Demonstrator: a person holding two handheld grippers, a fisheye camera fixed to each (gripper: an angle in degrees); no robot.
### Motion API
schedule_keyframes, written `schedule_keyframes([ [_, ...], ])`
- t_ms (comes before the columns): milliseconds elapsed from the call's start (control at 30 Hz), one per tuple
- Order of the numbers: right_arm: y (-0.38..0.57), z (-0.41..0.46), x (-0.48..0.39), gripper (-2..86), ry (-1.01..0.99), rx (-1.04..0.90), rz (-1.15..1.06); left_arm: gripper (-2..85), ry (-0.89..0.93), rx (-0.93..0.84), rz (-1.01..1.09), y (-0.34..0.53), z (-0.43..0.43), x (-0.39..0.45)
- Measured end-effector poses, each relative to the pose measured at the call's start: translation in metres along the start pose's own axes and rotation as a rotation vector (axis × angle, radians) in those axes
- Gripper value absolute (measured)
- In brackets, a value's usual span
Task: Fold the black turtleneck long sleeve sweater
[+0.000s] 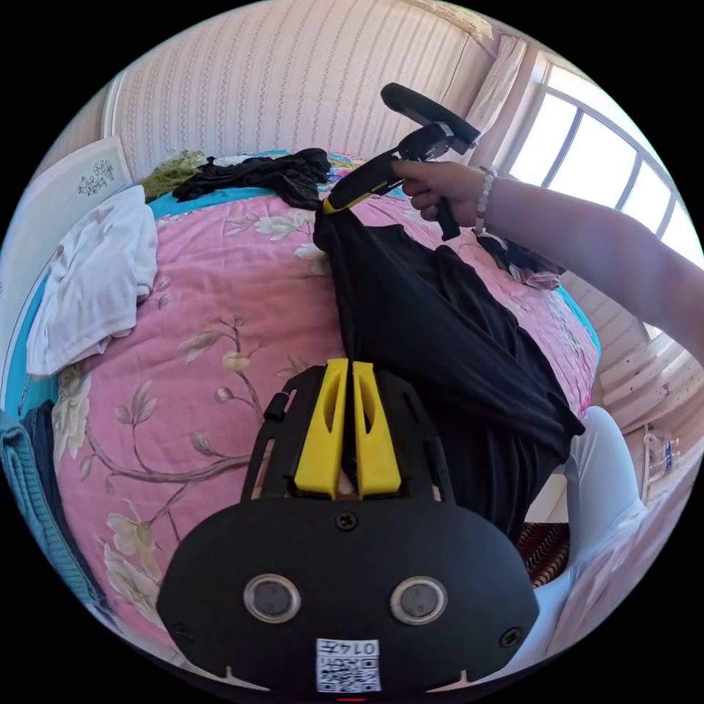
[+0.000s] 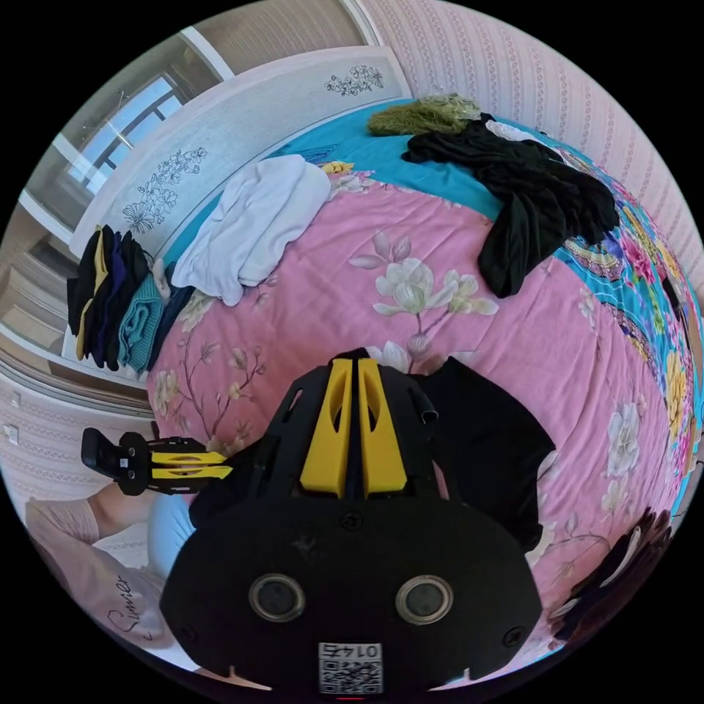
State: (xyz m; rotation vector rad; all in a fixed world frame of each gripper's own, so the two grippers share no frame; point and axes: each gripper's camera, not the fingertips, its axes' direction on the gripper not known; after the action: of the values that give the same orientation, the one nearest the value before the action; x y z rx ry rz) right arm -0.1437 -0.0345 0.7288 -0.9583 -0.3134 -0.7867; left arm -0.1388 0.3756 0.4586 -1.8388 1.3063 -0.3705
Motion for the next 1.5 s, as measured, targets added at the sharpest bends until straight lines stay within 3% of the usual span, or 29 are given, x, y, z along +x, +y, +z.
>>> schedule_keyframes([
  [100,-0.016,0.02,0.008,1.1,-0.003,-0.056,0.01,-0.7,-0.001,-0.051,-0.051,-0.001,0.014,-0.02],
  [200,-0.02,0.056,0.007,2.1,0.116,-0.15,-0.025,0.1,0.022,-0.063,-0.086,-0.005,0.022,-0.035],
  [367,-0.015,0.041,0.024,7.5,0.008,-0.083,-0.07,5.2,0.092,-0.028,-0.144,-0.01,0.001,-0.062],
  [467,0.007,-0.015,0.051,9.2,-0.033,0.064,-0.091,5.5,0.113,0.019,-0.139,-0.01,-0.021,-0.085],
  [600,0.072,-0.084,0.114,9.2,-0.001,0.206,0.02,5.5,0.062,0.066,-0.172,-0.037,-0.036,-0.115],
  [733,0.141,-0.088,0.171,10.4,0.151,0.097,0.191,6.2,0.103,0.082,-0.17,-0.091,-0.023,-0.127],
  [900,0.183,-0.06,0.201,9.7,0.063,0.069,0.332,9.0,0.18,0.001,-0.222,-0.148,0.028,-0.135],
  [1000,0.187,-0.036,0.212,4.3,0.015,-0.036,0.374,6.2,0.127,-0.057,-0.274,-0.169,0.056,-0.135],
  [1100,0.191,-0.047,0.216,2.0,0.022,0.008,0.364,0.4,0.221,-0.153,-0.358,-0.183,0.071,-0.143],
  [1333,0.213,-0.129,0.235,0.6,0.047,0.252,0.411,-0.9,0.071,0.123,-0.295,-0.224,-0.011,-0.144],
  [1400,0.226,-0.15,0.24,0.6,0.032,0.334,0.449,-1.0,0.098,0.214,-0.299,-0.221,-0.035,-0.144],
  [1500,0.255,-0.166,0.24,0.6,-0.05,0.372,0.454,-1.0,0.134,0.209,-0.249,-0.199,-0.057,-0.137],
])
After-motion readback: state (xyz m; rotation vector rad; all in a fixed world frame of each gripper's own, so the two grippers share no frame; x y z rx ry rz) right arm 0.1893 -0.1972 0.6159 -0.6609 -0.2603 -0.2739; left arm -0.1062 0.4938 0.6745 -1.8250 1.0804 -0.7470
